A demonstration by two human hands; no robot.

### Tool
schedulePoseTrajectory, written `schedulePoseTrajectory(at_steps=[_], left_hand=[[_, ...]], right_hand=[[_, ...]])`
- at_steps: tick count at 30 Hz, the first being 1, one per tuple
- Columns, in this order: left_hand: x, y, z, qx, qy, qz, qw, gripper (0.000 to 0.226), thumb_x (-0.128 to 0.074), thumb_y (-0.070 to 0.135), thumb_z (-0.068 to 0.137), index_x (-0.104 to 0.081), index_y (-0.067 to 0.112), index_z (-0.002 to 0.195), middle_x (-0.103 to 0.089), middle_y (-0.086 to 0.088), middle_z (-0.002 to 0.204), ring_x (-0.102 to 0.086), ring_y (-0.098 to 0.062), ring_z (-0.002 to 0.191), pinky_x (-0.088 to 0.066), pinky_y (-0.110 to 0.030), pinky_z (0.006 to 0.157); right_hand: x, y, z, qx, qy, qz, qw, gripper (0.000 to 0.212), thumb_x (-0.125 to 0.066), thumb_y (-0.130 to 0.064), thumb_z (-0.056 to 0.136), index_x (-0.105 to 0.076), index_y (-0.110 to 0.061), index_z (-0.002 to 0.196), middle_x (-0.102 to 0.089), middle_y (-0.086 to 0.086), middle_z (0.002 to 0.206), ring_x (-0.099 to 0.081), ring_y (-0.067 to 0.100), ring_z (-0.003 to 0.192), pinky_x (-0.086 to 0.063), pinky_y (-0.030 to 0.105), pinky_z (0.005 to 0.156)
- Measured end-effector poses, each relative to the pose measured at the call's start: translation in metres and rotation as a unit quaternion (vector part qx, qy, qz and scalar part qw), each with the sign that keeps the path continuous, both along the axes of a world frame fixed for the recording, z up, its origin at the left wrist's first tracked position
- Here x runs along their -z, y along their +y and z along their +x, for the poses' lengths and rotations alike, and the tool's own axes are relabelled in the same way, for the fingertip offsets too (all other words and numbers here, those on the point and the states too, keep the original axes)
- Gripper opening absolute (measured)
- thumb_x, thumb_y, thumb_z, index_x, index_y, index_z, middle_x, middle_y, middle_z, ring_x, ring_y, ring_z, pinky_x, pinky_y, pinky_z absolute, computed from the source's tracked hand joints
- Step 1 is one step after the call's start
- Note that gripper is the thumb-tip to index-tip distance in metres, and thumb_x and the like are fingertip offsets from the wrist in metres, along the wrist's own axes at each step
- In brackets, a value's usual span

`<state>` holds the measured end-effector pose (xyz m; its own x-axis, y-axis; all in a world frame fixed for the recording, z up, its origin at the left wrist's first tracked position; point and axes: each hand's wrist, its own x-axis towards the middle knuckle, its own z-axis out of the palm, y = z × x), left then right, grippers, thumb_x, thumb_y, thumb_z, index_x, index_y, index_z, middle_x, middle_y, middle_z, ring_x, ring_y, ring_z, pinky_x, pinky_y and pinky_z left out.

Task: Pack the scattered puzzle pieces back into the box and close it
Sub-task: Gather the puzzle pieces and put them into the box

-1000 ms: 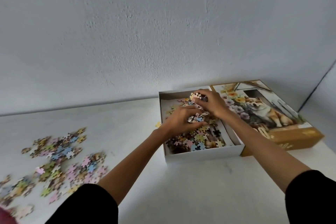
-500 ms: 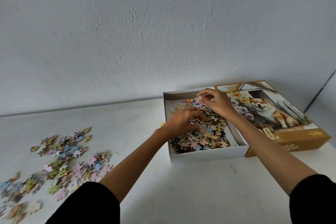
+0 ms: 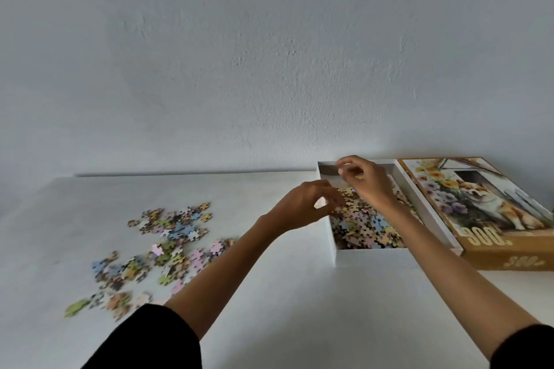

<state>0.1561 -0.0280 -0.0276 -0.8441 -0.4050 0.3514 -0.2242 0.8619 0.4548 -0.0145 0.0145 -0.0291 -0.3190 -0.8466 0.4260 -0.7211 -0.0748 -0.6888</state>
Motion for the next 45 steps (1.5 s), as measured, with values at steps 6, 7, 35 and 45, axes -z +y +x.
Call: schedulePoseTrajectory(at_steps=[6, 7, 35, 45], left_hand=[[-0.006, -0.014, 0.103, -0.054, -0.008, -0.015, 0.998, 0.018, -0.056, 0.013, 0.088, -0.066, 0.018, 0.102, -0.065, -0.004, 0.099, -0.060, -0.013, 0.089, -0.049, -0.028, 0.076], [-0.005, -0.017, 0.124, -0.063, -0.012, -0.015, 0.998, 0.018, -0.056, 0.014, 0.088, -0.066, 0.018, 0.103, -0.065, -0.005, 0.100, -0.060, -0.014, 0.089, -0.049, -0.029, 0.077], [0.088, -0.050, 0.331, -0.258, -0.130, 0.028, 0.957, 0.110, 0.010, 0.091, 0.053, -0.025, 0.034, 0.140, -0.018, -0.002, 0.153, -0.014, -0.022, 0.142, -0.013, -0.047, 0.115], [0.082, -0.059, 0.340, -0.255, -0.131, 0.033, 0.958, 0.107, 0.007, 0.091, 0.055, -0.026, 0.034, 0.139, -0.020, -0.001, 0.151, -0.019, -0.021, 0.140, -0.013, -0.044, 0.115]], right_hand=[[0.000, -0.014, 0.086, -0.023, -0.010, -0.027, 0.999, 0.015, -0.059, -0.014, 0.084, -0.065, -0.019, 0.096, -0.065, -0.002, 0.077, -0.063, 0.020, 0.081, -0.050, 0.037, 0.075], [0.003, -0.016, 0.103, -0.028, -0.011, -0.029, 0.999, 0.015, -0.060, -0.013, 0.083, -0.066, -0.019, 0.095, -0.064, -0.003, 0.075, -0.063, 0.020, 0.080, -0.050, 0.038, 0.075], [0.068, -0.010, 0.210, 0.113, 0.097, 0.098, 0.984, 0.046, -0.055, -0.028, 0.088, -0.045, -0.016, 0.131, -0.041, 0.014, 0.140, -0.035, 0.031, 0.131, -0.032, 0.041, 0.105], [0.082, -0.014, 0.138, 0.141, 0.120, 0.313, 0.931, 0.075, -0.032, -0.056, 0.090, 0.000, -0.017, 0.145, 0.009, 0.010, 0.156, 0.010, 0.022, 0.144, 0.004, 0.038, 0.117]])
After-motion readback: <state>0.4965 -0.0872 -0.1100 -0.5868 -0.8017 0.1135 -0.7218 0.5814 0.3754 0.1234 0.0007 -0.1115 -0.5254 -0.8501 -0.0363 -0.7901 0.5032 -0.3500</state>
